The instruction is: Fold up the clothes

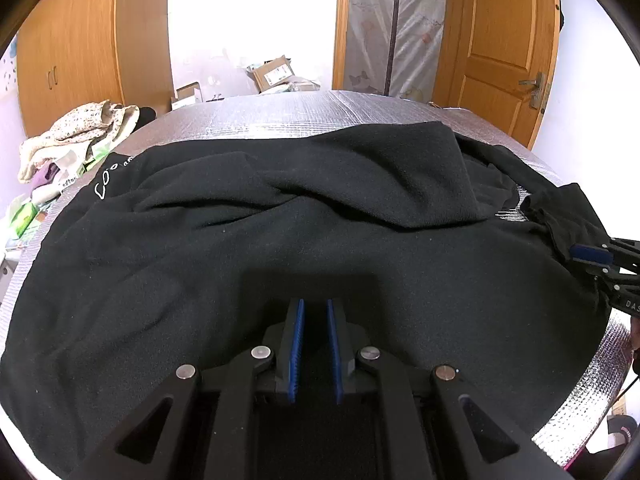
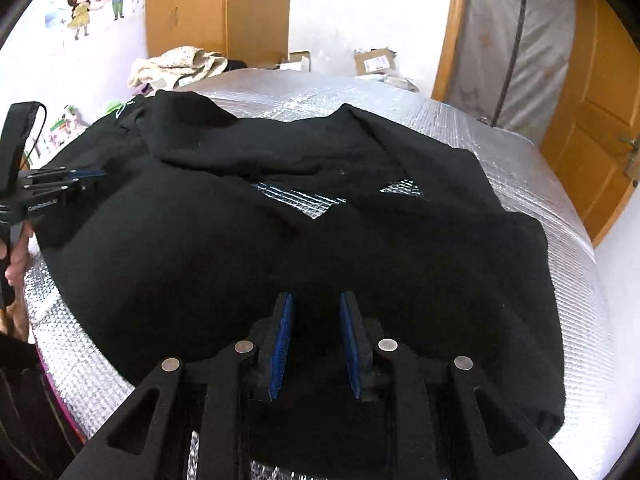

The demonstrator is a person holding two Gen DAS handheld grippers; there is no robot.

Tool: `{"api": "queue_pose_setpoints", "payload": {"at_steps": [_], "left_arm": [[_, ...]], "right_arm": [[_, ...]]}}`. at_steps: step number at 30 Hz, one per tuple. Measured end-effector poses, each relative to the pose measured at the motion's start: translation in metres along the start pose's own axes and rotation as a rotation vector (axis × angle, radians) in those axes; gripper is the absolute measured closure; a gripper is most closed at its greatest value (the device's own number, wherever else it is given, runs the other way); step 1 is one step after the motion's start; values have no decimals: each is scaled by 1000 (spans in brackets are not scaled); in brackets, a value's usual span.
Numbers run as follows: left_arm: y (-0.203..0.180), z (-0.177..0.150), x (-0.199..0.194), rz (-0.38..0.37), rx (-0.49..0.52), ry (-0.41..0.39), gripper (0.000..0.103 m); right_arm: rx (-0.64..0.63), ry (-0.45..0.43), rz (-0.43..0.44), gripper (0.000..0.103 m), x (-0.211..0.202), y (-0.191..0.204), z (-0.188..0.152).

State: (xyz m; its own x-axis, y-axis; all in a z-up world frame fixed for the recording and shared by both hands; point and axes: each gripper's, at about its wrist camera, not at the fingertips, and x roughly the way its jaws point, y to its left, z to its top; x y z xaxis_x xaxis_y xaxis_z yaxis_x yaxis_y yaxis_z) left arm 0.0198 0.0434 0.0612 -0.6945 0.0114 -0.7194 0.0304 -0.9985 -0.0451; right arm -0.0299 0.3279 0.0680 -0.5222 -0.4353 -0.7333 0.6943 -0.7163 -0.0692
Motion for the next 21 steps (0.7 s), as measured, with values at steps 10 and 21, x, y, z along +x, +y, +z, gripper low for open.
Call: {"api": "queue_pose_setpoints", "payload": {"at_steps": [10, 21], "left_arm": [[-1, 1, -1, 6, 5, -2, 92], [1, 1, 1, 1, 1, -3, 92]], "right_arm": [[18, 7, 18, 77, 5, -3, 4], [290, -164, -74, 99, -41, -67, 2]]}}
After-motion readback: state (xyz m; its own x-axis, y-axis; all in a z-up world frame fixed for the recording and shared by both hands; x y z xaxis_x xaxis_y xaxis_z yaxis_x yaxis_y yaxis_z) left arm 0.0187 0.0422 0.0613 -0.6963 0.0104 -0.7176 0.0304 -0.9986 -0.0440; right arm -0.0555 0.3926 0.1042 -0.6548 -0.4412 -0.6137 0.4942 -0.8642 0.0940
